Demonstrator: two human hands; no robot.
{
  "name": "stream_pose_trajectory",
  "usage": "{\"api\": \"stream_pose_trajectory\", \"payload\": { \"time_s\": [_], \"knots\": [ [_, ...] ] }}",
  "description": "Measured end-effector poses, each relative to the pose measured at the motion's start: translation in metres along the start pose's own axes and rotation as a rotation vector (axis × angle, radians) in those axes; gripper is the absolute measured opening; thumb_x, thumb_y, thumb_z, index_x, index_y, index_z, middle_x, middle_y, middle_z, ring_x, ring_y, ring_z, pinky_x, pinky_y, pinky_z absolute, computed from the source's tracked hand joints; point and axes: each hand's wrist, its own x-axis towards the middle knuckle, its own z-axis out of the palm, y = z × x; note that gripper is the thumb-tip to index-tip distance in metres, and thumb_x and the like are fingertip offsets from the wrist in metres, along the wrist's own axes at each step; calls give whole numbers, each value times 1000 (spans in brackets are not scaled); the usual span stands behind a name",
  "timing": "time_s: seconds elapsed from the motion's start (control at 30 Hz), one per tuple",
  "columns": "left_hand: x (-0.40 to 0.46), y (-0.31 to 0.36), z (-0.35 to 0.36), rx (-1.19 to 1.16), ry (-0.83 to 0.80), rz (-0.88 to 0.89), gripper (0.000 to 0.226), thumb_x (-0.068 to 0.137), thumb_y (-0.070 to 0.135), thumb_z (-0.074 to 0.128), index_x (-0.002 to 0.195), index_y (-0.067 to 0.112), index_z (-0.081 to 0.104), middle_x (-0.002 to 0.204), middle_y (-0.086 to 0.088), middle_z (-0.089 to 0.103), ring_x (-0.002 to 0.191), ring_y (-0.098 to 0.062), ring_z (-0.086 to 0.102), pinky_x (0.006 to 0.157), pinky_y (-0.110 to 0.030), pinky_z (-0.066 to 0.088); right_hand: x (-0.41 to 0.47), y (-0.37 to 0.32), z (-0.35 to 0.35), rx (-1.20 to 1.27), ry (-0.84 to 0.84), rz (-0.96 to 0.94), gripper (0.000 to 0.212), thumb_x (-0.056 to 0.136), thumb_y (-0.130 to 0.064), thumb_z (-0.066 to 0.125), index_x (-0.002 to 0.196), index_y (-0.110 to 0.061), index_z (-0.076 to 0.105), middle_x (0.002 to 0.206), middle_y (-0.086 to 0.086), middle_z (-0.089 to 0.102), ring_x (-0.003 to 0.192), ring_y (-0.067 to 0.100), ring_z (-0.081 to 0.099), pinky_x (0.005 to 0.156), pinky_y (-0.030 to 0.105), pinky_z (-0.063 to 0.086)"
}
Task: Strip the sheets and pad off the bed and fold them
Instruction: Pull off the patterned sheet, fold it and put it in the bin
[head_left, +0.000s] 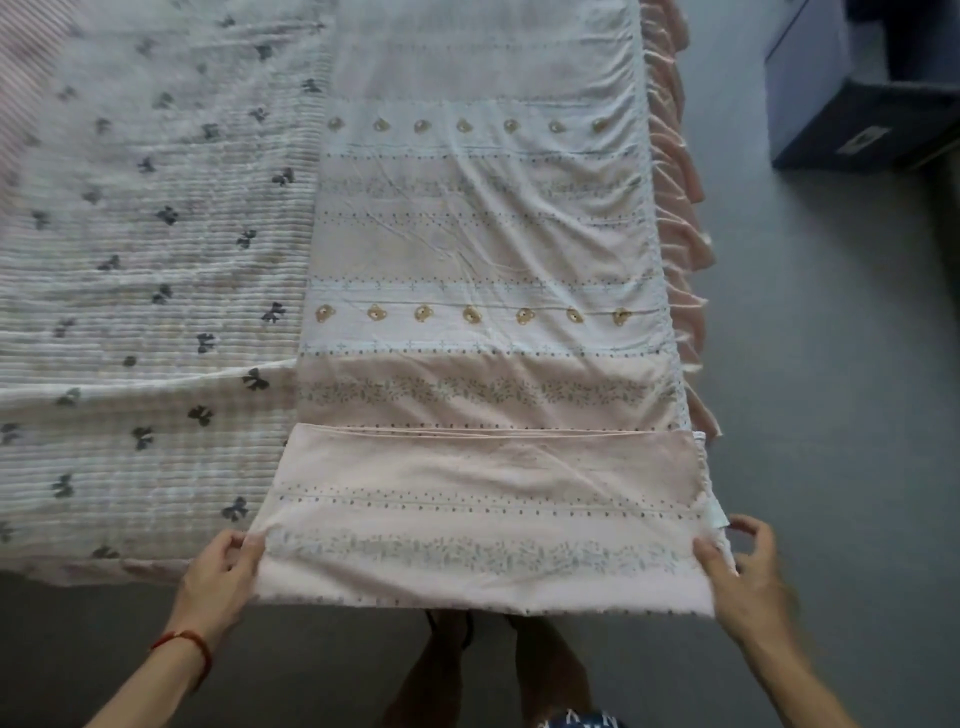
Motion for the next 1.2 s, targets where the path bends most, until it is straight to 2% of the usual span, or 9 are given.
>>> {"api": "stream_pose_trajectory", "payload": {
  "time_s": [0.1, 0.3, 0.37, 0.47, 0.57, 0.63, 0.73, 0.87, 1.2],
  "knots": [
    [1, 19, -25, -170, 32, 2, 13, 97, 31, 65, 108, 25, 64, 104, -10, 70, 89, -31, 66, 78, -44, 55, 7, -13, -23, 269, -97, 74, 32, 91, -35, 73, 113, -45, 52, 90, 14, 76, 76, 33, 71, 76, 48, 58],
    [31, 92, -72, -734, -256, -196, 26, 102, 12, 50, 111, -4, 70, 113, -21, 71, 93, -31, 72, 71, -35, 64, 51, -76, -56, 930, -440, 216, 30, 95, 6, 48, 103, 3, 77, 118, 17, 73, 101, 23, 73, 81, 29, 61],
    [48, 113, -90, -939, -417, -238, 36, 88, -6, 54, 121, -15, 62, 125, -27, 66, 116, -39, 65, 89, -47, 57, 71, -95, -60, 939, -489, 209, 38, 82, 12, 54, 116, 8, 70, 127, 16, 69, 116, 29, 67, 91, 36, 57],
    [80, 144, -94, -886, -540, -139, 64, 69, -18, 67, 131, -12, 55, 130, -26, 63, 121, -35, 63, 91, -45, 57, 101, -132, -55, 764, -484, 138, 45, 73, -4, 71, 117, 3, 69, 111, 11, 77, 96, 16, 75, 81, 25, 59],
    [126, 173, -70, -637, -272, -19, 32, 92, 4, 62, 121, -9, 64, 106, -23, 74, 90, -26, 76, 71, -29, 63, 143, -172, -37, 534, -269, 38, 25, 92, -24, 66, 105, -2, 70, 71, 3, 74, 54, 11, 67, 50, 18, 53],
    [169, 191, -53, -509, -66, 53, 29, 93, 8, 66, 118, -7, 68, 89, -17, 73, 70, -21, 71, 62, -27, 60, 180, -195, -21, 362, -104, -64, 40, 81, -46, 74, 99, -10, 75, 71, 1, 69, 62, 14, 62, 61, 26, 54],
    [223, 218, -32, -349, 107, 94, 30, 89, 24, 75, 111, 4, 74, 97, -12, 71, 85, -27, 63, 77, -38, 53, 220, -215, 6, 198, 6, -164, 38, 87, -48, 75, 99, -13, 79, 88, 5, 75, 87, 27, 70, 83, 44, 57],
    [261, 227, 13, -30, 142, 148, 37, 78, 44, 56, 65, 10, 62, 72, -12, 63, 77, -32, 61, 68, -39, 46, 251, -206, 49, -18, 112, -244, 45, 99, -39, 61, 82, 1, 70, 74, 16, 62, 81, 41, 63, 72, 45, 48],
    [271, 214, 45, 42, 468, 246, 39, 101, 45, 51, 86, 12, 66, 86, -12, 66, 87, -36, 59, 75, -41, 45, 240, -191, 64, -190, 262, -332, 45, 106, -44, 39, 82, -9, 53, 88, 25, 62, 76, 38, 53, 68, 44, 41]
  ]
}}
